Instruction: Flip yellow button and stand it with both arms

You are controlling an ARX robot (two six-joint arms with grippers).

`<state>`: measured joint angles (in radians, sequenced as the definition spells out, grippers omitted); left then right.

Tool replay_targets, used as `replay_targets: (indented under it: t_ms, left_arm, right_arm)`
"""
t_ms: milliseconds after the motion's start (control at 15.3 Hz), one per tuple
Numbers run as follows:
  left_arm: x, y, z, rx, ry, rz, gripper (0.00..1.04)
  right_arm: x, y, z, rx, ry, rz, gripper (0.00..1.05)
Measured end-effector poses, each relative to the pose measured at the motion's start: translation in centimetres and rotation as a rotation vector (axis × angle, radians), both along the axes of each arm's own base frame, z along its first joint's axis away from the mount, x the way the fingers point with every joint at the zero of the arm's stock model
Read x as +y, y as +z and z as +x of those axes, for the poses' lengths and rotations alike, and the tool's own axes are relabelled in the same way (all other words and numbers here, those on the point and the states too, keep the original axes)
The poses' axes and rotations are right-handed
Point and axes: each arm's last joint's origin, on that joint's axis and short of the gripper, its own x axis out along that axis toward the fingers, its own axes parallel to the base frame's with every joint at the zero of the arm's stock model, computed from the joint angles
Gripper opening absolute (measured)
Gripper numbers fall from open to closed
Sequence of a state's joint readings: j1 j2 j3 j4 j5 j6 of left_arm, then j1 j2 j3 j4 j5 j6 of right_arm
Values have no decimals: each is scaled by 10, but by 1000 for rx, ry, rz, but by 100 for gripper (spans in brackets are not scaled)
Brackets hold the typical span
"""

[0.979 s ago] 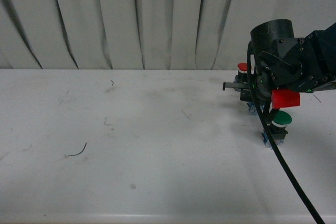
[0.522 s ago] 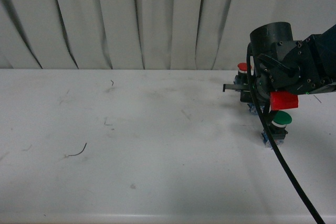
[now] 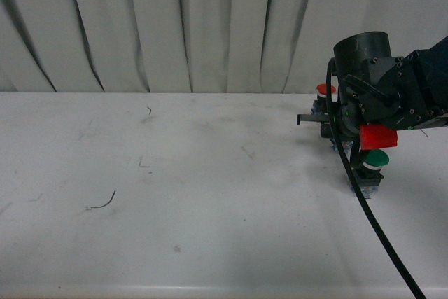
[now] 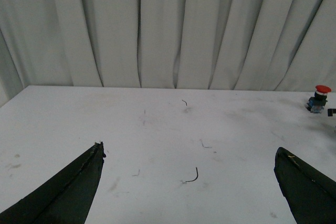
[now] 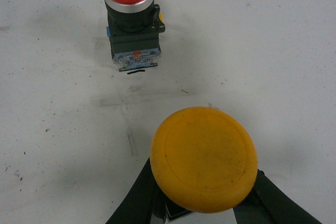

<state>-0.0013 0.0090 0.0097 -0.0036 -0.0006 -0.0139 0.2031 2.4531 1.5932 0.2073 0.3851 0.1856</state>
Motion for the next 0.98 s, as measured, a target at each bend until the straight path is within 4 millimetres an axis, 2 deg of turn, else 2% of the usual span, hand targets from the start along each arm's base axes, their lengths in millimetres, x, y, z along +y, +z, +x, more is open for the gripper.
replay_targets:
  t_ms: [65,261,326,392,653,718,979]
  left_arm:
    - [0,0,0,0,0,0,98]
    - [0,0,0,0,0,0,98]
    - [0,0,0,0,0,0,98]
    - [0,0,0,0,0,0,98]
    - [0,0,0,0,0,0,98]
    - [0,0,0,0,0,0,98]
    - [0,0,0,0,0,0,98]
  right_arm:
    - [0,0,0,3,1,-2,30]
    - [0,-1,0,7,2,-4,72]
    - [0,-1,0,7,2,-3,89]
    - [0,-1,0,7,3,-3,96]
    - [1,3,0,-30,45,25,98]
    - [1,11,-4,-37,64,37,98]
    - [-6,66,-26,-177,137,68,98]
